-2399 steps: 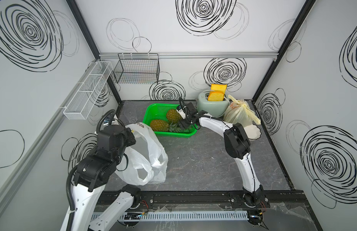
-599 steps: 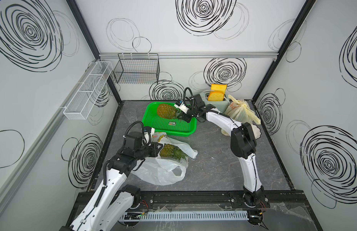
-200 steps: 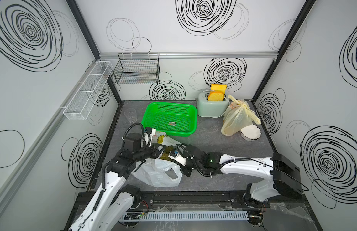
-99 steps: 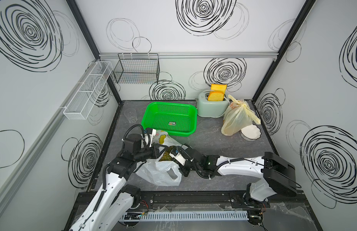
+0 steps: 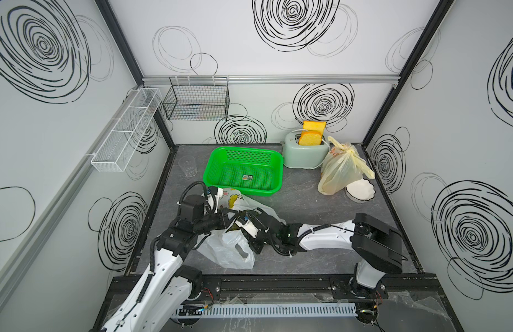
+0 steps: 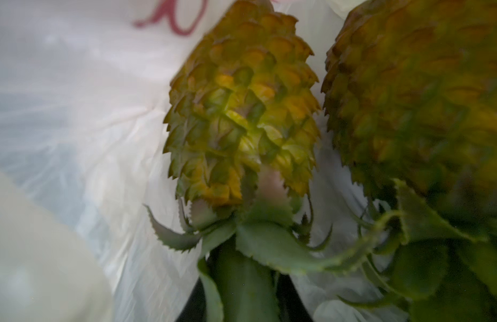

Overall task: Place the pineapple into a plastic bag & tie a knot
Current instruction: Place the pineapple in the plastic bag.

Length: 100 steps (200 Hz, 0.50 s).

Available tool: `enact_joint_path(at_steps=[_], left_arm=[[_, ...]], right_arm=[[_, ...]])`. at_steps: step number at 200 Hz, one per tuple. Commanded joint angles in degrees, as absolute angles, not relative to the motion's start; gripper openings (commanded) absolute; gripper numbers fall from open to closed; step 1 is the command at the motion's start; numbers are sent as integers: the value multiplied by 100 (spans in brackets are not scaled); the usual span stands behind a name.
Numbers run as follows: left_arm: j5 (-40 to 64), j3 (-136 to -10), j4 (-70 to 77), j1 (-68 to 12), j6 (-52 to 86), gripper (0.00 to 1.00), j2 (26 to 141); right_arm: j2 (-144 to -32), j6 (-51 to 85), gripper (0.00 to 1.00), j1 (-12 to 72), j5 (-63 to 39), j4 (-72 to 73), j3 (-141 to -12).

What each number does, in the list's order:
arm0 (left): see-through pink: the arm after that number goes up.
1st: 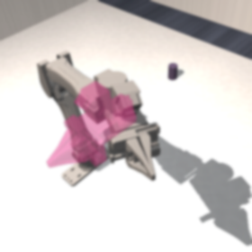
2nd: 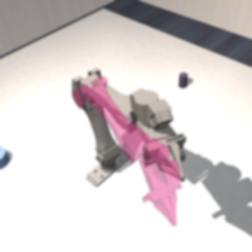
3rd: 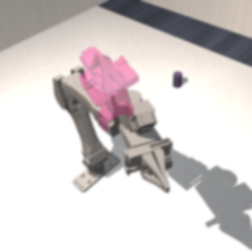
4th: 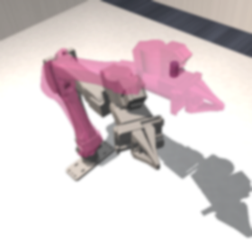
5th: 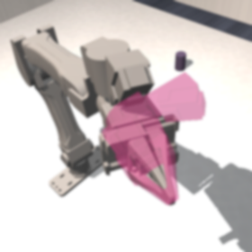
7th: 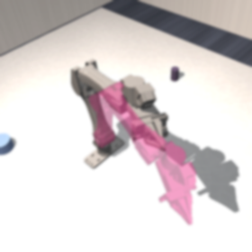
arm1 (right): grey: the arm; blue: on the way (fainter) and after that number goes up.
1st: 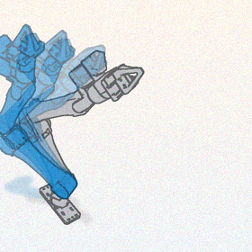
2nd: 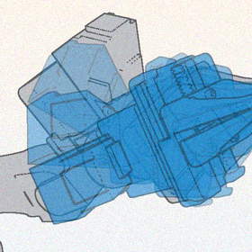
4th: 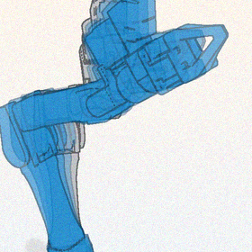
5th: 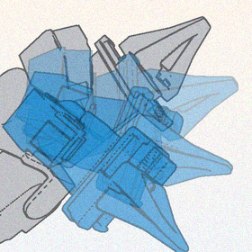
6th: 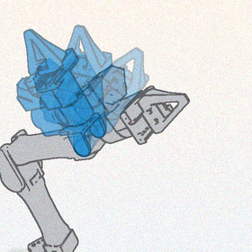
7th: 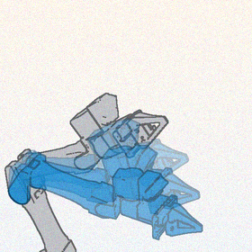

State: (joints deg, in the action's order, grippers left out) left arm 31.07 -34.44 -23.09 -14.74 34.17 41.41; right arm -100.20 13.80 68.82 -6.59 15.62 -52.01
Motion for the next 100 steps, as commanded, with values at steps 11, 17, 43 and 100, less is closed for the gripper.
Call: enact_joint_path(at_steps=[11, 17, 43, 100], left_arm=[[2919, -3367, -1996, -1505, 3485, 0, 4087], [2903, -3363, -2008, -1505, 3474, 0, 4081], [2834, -3337, -1997, -1499, 3454, 0, 4061], [2705, -3340, -2037, -1490, 3319, 0, 4114]], right_arm=[[-10065, 1609, 58, 6873, -665, 2687, -5482], [-10043, 1617, 63, 6873, -679, 2719, -5435], [-9544, 1445, 83, 6857, -600, 2510, -5092], [-7280, 493, 100, 6734, -1508, 72, -4698]])
